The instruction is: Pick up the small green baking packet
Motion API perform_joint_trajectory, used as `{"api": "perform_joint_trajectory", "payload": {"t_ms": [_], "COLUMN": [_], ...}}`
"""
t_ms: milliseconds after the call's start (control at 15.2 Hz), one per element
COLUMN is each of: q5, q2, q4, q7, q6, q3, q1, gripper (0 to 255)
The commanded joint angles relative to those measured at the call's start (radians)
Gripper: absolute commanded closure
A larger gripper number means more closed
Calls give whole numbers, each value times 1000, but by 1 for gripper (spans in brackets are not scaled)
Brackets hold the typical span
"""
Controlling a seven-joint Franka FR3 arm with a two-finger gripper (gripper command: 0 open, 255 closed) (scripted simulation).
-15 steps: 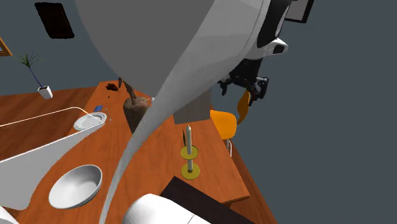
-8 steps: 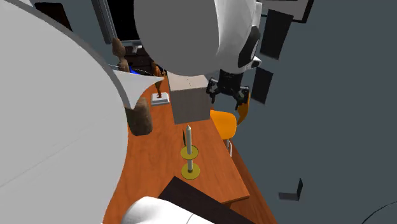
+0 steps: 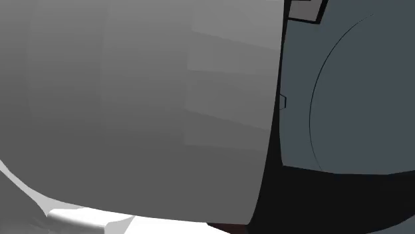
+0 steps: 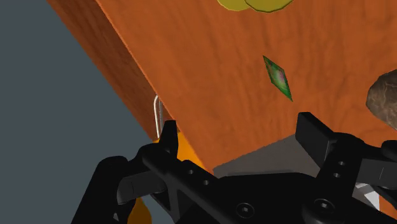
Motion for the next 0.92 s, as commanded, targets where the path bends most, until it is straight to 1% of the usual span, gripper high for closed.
{"api": "perform_joint_trajectory", "payload": {"t_ms": [0, 462, 858], "q5": [-2, -32, -93], "q2": [58, 257, 433], "q4": [8, 45, 94], "q7": [-19, -79, -108], "q6": [41, 171, 266], "q3": [19, 79, 122], "q1": [19, 76, 127], "gripper": [0, 0, 0]}}
